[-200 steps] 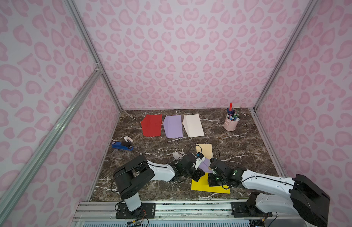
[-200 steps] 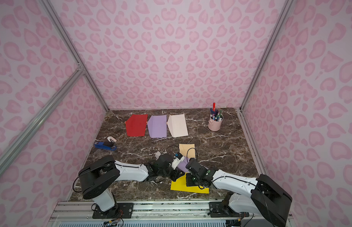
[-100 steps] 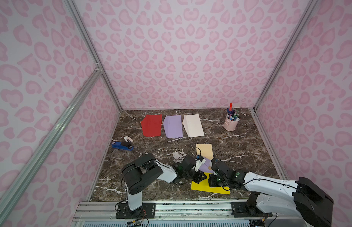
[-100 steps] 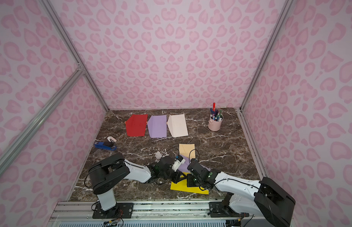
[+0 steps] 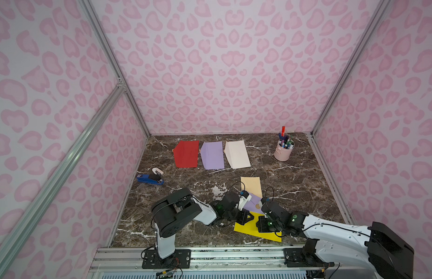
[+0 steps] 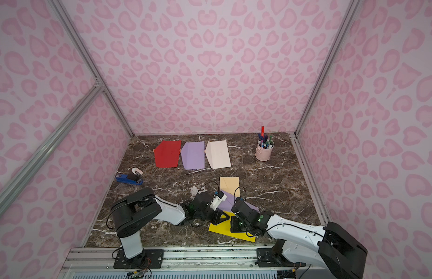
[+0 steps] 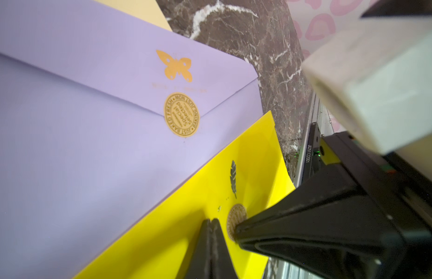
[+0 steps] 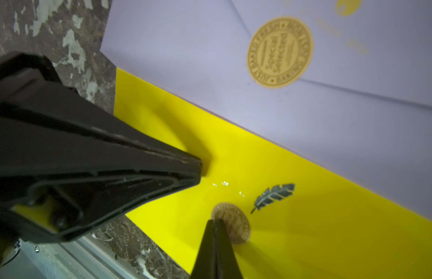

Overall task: Open the envelope
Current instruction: Adjust the envelope at the center of the board.

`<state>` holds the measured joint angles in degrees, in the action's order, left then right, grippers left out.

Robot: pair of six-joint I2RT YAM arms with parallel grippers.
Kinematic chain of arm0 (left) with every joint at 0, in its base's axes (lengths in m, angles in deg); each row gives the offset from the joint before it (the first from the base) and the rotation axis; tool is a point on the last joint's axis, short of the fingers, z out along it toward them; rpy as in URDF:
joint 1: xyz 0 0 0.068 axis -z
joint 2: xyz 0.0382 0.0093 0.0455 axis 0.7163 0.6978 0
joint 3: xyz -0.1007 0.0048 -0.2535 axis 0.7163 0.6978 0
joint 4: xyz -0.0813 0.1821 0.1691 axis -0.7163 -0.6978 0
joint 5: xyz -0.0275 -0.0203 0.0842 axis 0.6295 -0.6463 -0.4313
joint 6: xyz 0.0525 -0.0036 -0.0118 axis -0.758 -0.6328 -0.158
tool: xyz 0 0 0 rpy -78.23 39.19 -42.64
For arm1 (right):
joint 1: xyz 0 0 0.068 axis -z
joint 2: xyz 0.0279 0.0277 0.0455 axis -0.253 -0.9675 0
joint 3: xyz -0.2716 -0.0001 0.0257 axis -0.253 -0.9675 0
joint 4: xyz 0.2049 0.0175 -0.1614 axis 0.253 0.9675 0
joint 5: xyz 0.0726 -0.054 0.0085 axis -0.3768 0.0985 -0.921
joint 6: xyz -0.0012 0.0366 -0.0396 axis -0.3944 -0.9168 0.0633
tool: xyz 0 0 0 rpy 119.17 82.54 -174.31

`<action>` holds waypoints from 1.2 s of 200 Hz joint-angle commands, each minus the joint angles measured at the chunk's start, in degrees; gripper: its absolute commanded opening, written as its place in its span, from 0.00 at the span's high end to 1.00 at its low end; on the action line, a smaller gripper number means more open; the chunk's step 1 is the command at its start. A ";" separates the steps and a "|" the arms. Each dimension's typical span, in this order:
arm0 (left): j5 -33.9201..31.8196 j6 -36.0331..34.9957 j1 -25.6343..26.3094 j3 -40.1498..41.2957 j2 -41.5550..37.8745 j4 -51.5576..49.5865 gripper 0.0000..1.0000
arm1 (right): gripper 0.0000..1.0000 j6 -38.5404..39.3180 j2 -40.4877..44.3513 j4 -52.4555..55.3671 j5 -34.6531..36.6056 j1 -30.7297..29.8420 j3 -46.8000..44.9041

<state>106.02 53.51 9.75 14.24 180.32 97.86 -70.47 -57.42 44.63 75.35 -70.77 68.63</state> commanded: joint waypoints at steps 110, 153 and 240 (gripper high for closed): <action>-3.50 0.72 -2.85 4.58 -0.56 -4.69 0.96 | 1.00 -0.32 -3.13 11.78 3.99 0.53 1.10; -3.48 0.67 -3.55 5.20 -0.60 -4.40 0.96 | 1.00 -0.23 -2.36 13.46 4.30 1.53 0.45; -2.42 0.81 -3.89 4.94 1.36 -3.44 0.96 | 1.00 0.55 4.56 18.02 5.39 4.57 -0.35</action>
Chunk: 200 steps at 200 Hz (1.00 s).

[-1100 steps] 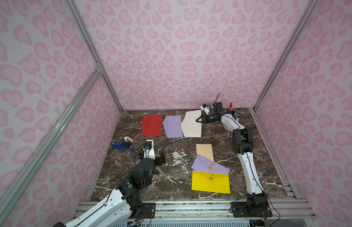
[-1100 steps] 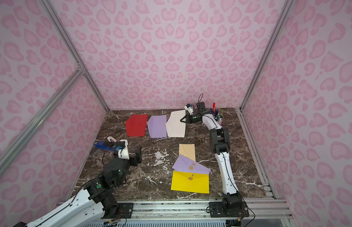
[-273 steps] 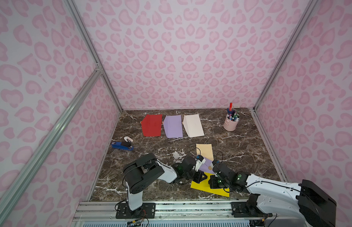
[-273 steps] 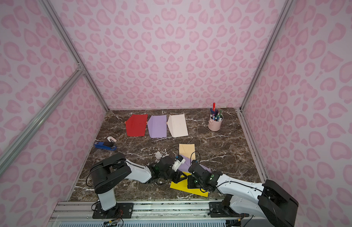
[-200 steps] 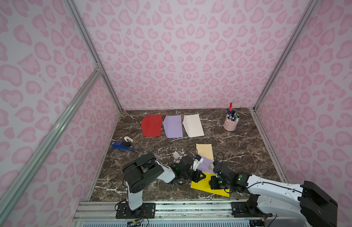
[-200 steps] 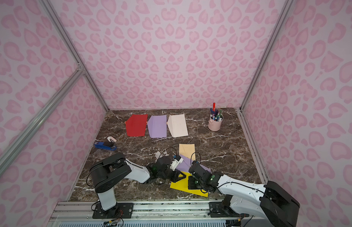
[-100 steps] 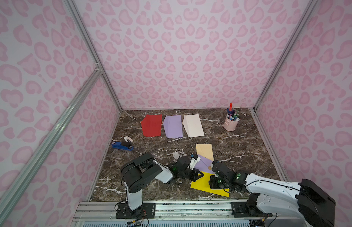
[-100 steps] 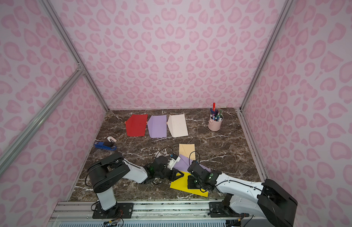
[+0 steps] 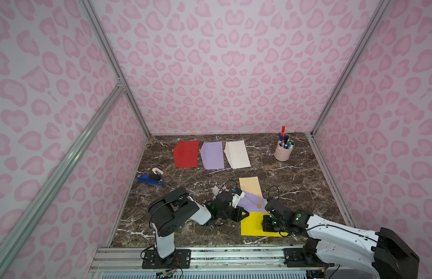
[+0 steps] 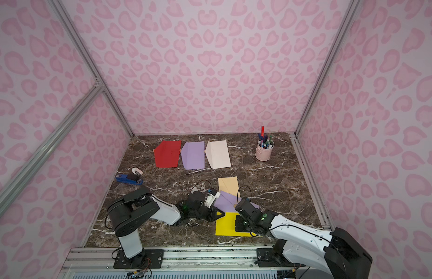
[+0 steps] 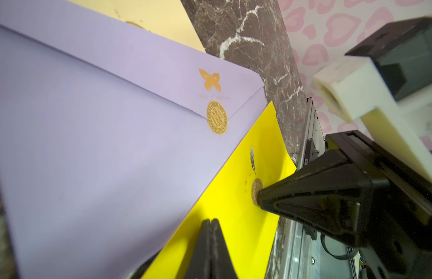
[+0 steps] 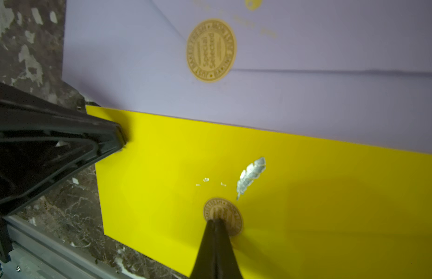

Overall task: Open the envelope
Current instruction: Adjust the envelope at the center of the board.

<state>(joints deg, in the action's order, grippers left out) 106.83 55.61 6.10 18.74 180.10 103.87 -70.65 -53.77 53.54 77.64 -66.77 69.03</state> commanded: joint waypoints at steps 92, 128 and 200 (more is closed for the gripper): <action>-5.08 -4.82 -0.13 -1.41 -5.71 -13.22 0.96 | 1.00 4.31 -4.61 1.64 -1.57 2.31 -1.30; -8.29 -7.09 -0.10 -2.32 -11.40 -16.30 0.96 | 1.00 5.56 -10.74 -2.88 -2.71 1.63 0.83; -8.37 -5.97 -0.21 -2.05 -9.85 -17.16 0.96 | 1.00 6.55 -18.08 -6.00 -2.72 -0.65 5.79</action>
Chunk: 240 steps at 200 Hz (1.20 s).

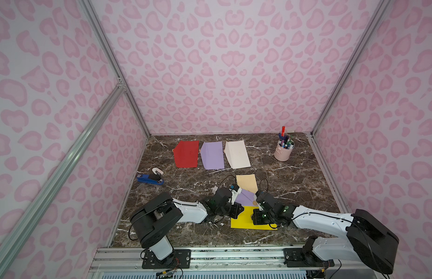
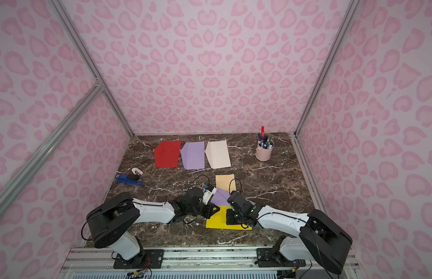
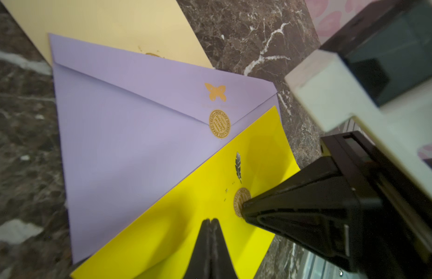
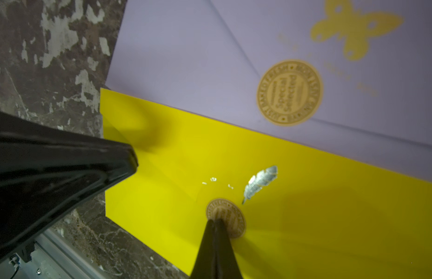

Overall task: Open the envelope
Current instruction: Adjust the envelope at the center of the board, then pick up the envelope from the envelope.

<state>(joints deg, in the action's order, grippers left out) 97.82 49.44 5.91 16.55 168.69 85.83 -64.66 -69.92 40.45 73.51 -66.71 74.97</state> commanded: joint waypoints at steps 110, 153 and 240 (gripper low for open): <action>1.49 9.64 0.10 7.19 9.03 7.67 0.96 | 1.00 -0.07 -1.50 8.10 1.99 -1.11 0.72; 3.93 12.51 -1.62 10.78 11.84 12.67 0.96 | 1.00 -0.29 -0.95 8.63 2.50 -1.13 0.78; 5.00 12.73 -2.12 9.27 15.12 11.77 0.96 | 0.99 -0.66 4.27 11.83 3.85 -0.76 2.47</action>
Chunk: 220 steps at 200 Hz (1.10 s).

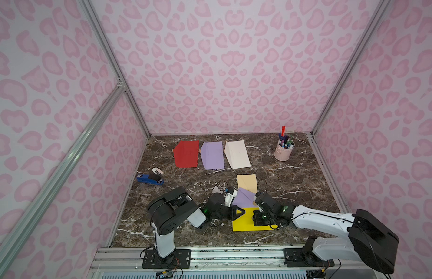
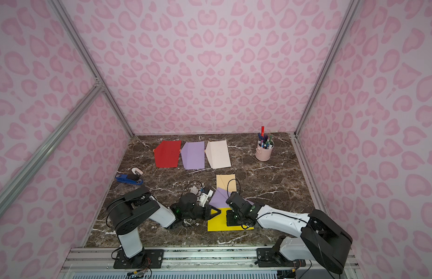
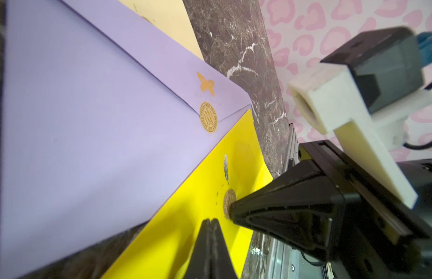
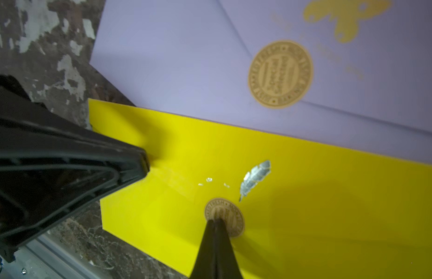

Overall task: Open the envelope
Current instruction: Pick up the envelope from the envelope.

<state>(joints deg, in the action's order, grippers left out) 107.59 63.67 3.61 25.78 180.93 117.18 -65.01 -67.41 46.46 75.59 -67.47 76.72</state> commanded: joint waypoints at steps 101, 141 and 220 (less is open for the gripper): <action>-8.36 -11.24 0.62 -8.55 -3.31 -32.37 0.96 | 0.83 -3.76 14.15 11.85 5.98 0.03 0.08; -9.87 -15.04 1.02 -12.18 -5.23 -38.18 0.96 | 0.87 -8.10 17.69 23.44 6.44 -0.29 -0.48; -10.53 -12.74 1.04 -10.21 -3.01 -36.73 0.96 | 0.86 -20.25 45.68 23.62 1.00 6.85 -14.84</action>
<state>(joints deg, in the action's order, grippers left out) 101.65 51.06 4.73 14.78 176.80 91.76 -80.88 -28.11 68.91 79.68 -63.69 64.54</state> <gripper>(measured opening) 0.049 0.145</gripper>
